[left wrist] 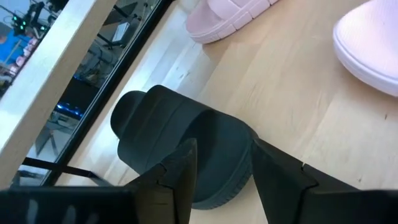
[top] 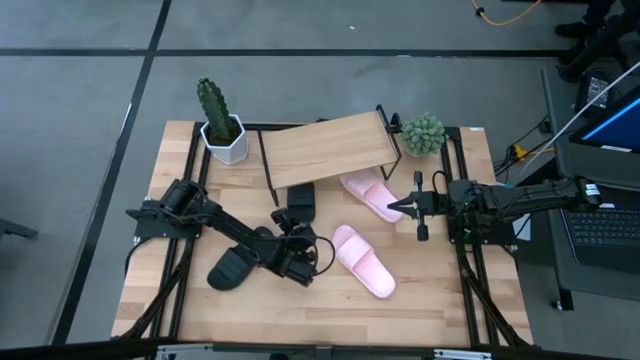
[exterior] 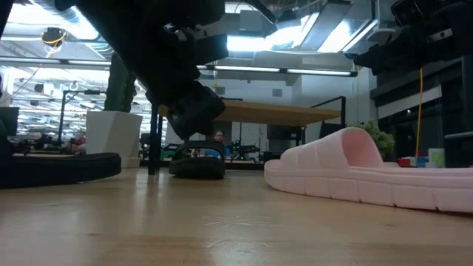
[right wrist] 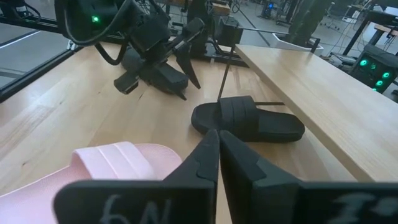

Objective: Pick and place slides into the shelf
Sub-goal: Put the top black slide on the shelf

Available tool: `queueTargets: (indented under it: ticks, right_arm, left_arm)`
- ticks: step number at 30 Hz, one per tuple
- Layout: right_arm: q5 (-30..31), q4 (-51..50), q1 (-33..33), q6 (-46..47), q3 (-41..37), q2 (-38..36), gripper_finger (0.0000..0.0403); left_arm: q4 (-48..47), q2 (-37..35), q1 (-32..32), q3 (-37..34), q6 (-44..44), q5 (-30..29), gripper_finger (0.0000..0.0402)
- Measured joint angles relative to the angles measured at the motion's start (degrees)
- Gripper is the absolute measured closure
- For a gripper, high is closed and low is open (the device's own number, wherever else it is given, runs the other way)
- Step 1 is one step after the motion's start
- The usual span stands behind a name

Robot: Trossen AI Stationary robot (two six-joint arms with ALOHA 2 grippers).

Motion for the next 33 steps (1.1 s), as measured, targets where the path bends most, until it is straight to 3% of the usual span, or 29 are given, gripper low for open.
queueTargets:
  ticks: [11, 16, 23, 33]
  right_arm:
    - [0.02, -0.07, 0.00, 0.00, 0.02, 0.00, 0.0394]
    - [0.01, -0.08, 0.01, 0.03, 0.02, 0.01, 0.0392]
    - [0.02, -0.07, 0.00, 0.07, 0.02, 0.00, 0.0383]
    - [0.02, 0.04, 0.01, 0.07, 0.02, 0.00, 0.0395]
  left_arm:
    - [0.07, -5.66, -3.34, -0.75, -0.75, -0.82, 0.0266]
    - [7.59, -10.19, -3.67, -7.87, -1.35, 0.45, 0.0267]
    - [27.34, -14.39, -2.54, -17.55, 13.26, 1.36, 0.0267]
    - [28.73, -13.85, 3.91, -17.96, 19.48, 10.67, 0.0267]
